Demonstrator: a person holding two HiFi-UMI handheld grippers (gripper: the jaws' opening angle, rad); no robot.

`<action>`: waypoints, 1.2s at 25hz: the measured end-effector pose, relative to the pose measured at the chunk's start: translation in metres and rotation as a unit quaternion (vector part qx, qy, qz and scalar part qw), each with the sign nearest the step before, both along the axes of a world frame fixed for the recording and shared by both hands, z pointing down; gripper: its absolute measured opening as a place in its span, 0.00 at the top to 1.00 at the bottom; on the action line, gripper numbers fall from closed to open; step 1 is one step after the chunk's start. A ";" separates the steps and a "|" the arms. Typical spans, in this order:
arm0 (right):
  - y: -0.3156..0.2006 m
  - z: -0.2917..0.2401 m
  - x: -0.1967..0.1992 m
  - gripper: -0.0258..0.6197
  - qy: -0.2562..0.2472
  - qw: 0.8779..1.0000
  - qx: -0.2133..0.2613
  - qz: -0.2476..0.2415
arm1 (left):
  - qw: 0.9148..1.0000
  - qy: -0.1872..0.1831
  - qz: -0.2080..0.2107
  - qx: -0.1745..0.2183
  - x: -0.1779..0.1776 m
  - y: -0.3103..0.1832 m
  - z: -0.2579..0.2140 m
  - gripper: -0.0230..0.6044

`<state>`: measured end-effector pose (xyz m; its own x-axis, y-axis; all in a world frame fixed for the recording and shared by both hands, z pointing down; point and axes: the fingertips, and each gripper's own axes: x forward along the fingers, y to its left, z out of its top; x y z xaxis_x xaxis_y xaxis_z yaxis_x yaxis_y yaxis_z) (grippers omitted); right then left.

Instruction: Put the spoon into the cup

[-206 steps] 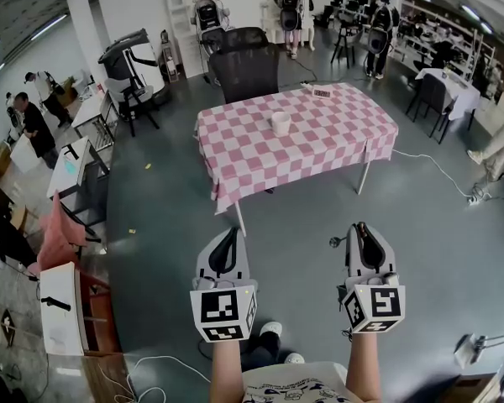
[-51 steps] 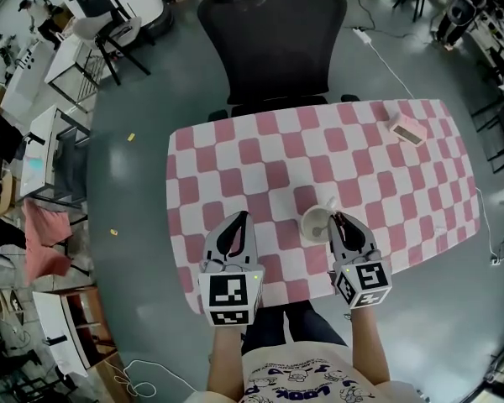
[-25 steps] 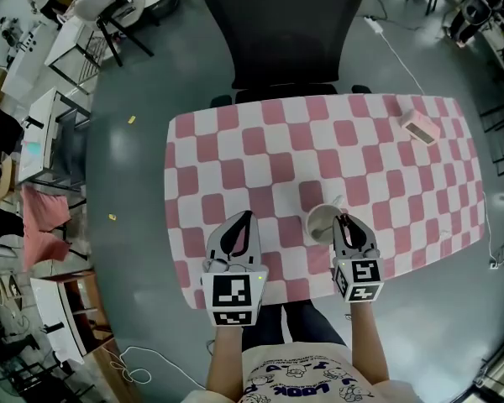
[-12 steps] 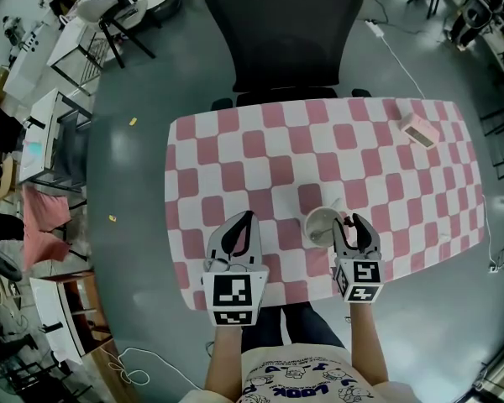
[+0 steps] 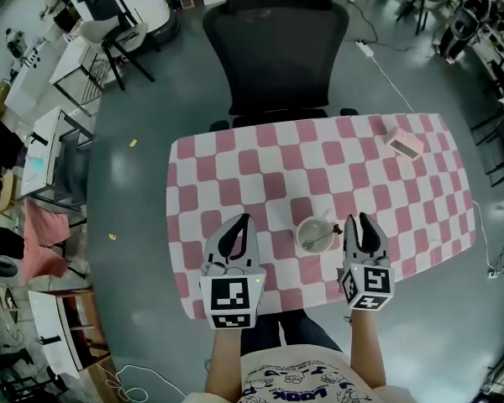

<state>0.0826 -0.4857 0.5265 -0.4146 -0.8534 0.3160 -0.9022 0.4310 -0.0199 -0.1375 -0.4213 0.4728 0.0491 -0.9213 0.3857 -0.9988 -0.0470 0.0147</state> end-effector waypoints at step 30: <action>0.038 -0.187 0.018 0.94 -0.062 0.985 0.162 0.012 | 0.989 -0.025 0.020 0.143 0.033 0.021 -0.143 0.94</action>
<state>0.1009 -0.4481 0.3399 -0.4114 -0.9110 -0.0267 -0.9114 0.4115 0.0051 -0.1048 -0.4007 0.3296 0.0762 -0.9907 0.1128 -0.9951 -0.0826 -0.0537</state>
